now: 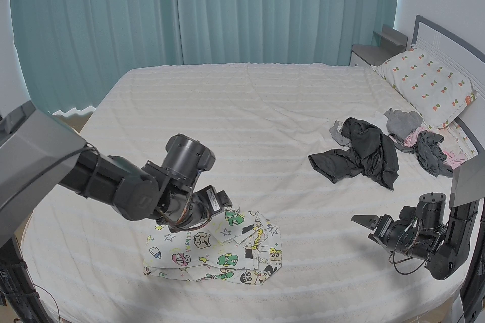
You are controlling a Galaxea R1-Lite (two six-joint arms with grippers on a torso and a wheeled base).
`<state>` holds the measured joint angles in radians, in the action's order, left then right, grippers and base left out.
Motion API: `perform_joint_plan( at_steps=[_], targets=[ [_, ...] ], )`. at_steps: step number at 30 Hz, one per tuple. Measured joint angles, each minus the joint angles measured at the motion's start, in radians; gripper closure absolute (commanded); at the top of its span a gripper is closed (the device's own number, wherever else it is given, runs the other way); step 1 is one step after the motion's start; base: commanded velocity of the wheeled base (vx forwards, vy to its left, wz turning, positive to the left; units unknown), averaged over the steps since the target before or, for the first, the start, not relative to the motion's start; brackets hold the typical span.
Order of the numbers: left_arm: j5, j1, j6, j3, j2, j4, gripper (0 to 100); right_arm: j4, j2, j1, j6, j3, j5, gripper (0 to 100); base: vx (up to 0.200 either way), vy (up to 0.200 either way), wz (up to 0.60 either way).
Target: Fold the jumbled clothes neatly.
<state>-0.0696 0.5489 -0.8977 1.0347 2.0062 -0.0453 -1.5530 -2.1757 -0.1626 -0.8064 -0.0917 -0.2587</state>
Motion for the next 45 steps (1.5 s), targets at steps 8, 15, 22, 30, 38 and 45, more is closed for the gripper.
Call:
perform_joint_plan(
  at_steps=[8,15,22,30,38,45],
  targets=[
    [0.096,-0.045,-0.07,-0.277,-0.091,-0.341,0,0.0,-0.011,-0.013,0.0,0.0,0.0,0,-0.075,0.0,0.0],
    [0.158,-0.063,-0.143,-0.445,-0.105,-0.623,0,0.0,-0.022,-0.019,0.0,0.001,0.001,0,0.0,0.0,0.0],
    [0.22,-0.089,-0.178,-0.508,-0.089,-0.693,0,0.0,-0.037,-0.034,0.001,0.001,0.003,0,0.0,0.086,0.0],
    [0.266,-0.136,-0.178,-0.517,-0.075,-0.706,0,0.0,-0.047,-0.046,0.004,0.001,0.009,0,0.0,0.2,0.0],
    [0.281,-0.164,-0.179,-0.525,-0.073,-0.706,0,0.0,-0.007,-0.077,0.0,-0.021,0.051,0,0.0,0.2,0.0],
    [0.283,-0.173,-0.178,-0.537,-0.072,-0.71,0,0.009,0.016,-0.197,0.003,-0.164,0.123,0,0.0,0.2,0.0]
  ],
)
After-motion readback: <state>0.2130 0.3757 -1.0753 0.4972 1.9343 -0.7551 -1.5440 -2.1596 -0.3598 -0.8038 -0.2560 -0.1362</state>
